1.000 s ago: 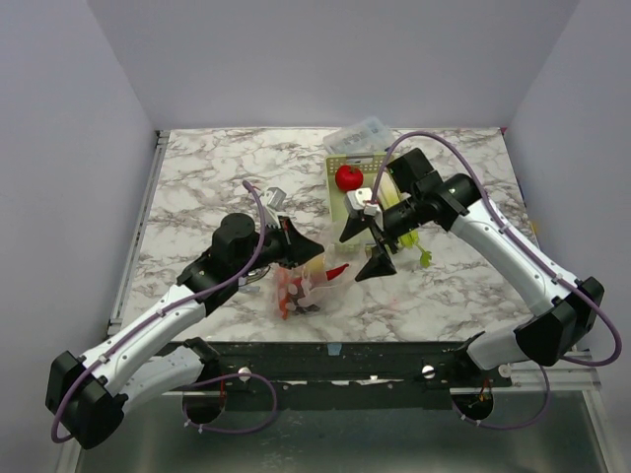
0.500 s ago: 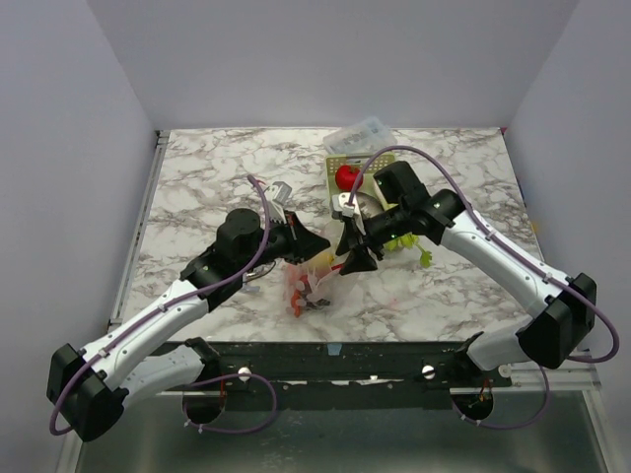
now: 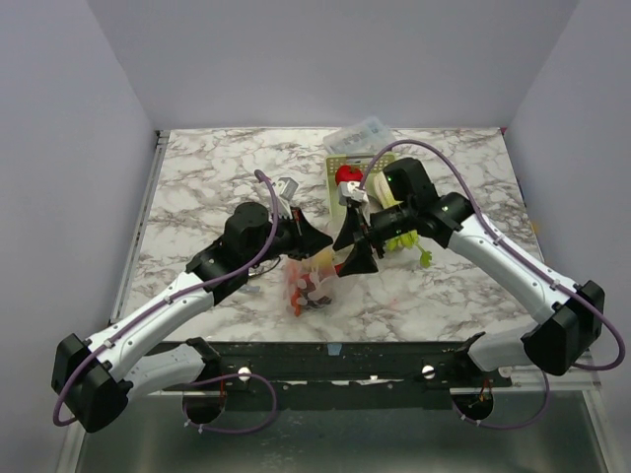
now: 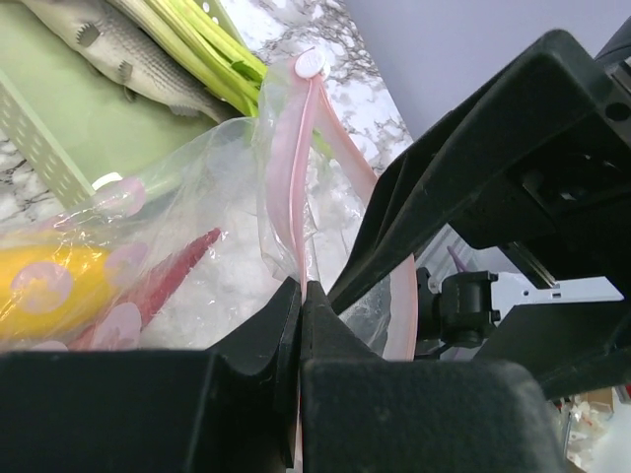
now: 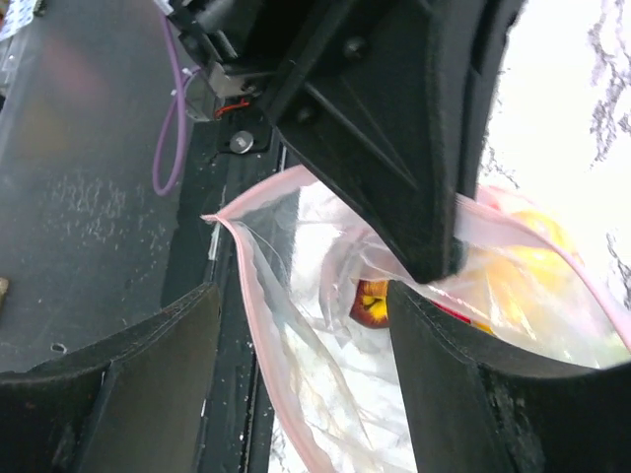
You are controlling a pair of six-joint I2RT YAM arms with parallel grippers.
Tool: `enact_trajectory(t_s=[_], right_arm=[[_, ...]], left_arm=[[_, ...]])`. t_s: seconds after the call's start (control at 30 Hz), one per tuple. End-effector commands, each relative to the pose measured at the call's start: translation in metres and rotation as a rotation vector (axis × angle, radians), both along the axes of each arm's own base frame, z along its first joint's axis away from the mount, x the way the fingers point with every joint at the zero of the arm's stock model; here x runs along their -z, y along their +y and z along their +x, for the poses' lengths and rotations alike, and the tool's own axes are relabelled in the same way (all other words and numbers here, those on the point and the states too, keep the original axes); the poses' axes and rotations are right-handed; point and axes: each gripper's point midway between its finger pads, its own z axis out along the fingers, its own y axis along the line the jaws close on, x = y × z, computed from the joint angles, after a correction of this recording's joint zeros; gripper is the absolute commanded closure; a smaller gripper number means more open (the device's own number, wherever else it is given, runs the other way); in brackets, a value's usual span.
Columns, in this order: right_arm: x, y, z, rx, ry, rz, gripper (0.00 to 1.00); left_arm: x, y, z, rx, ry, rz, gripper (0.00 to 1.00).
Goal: Open the zip-top bag and remove the fake food
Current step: Pick up the fake vegetable from the zipper food storage bag.
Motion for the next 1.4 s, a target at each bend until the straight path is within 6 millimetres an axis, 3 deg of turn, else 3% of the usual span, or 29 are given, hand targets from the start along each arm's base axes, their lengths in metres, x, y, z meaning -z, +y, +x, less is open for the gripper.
enact_trajectory(t_s=[0.0,0.2,0.4,0.53,0.73,0.87,1.0,1.2,1.37], right_arm=[[-0.004,-0.003,0.017,0.130,0.032,0.036,0.30],[0.023,-0.016,0.054,0.350,-0.033,-0.049,0.41],[0.043,-0.021,0.063,0.393,-0.049,-0.086,0.45],[0.060,-0.023,0.056,0.362,-0.056,-0.107,0.45],[0.082,-0.021,0.022,0.218,-0.002,-0.073,0.44],[0.092,-0.022,0.025,0.211,-0.033,-0.084,0.43],[0.085,-0.019,0.032,0.220,-0.058,-0.072,0.40],[0.087,-0.021,0.055,0.320,-0.078,-0.093,0.37],[0.094,-0.029,0.073,0.431,-0.091,-0.124,0.37]], left_arm=[[-0.011,0.002,0.006,-0.033,-0.031,-0.004,1.00],[-0.014,0.001,0.007,-0.057,-0.034,0.020,1.00],[-0.022,-0.009,0.009,-0.055,-0.046,0.037,1.00],[-0.026,-0.014,0.012,-0.058,-0.053,0.031,1.00],[-0.031,-0.024,0.015,-0.031,-0.062,0.020,1.00],[-0.034,-0.030,0.014,-0.003,-0.073,0.009,1.00],[-0.029,-0.033,0.009,0.031,-0.071,0.001,1.00],[-0.014,-0.023,-0.004,0.041,-0.055,0.004,0.67],[-0.016,0.003,-0.009,-0.029,-0.093,0.018,0.40]])
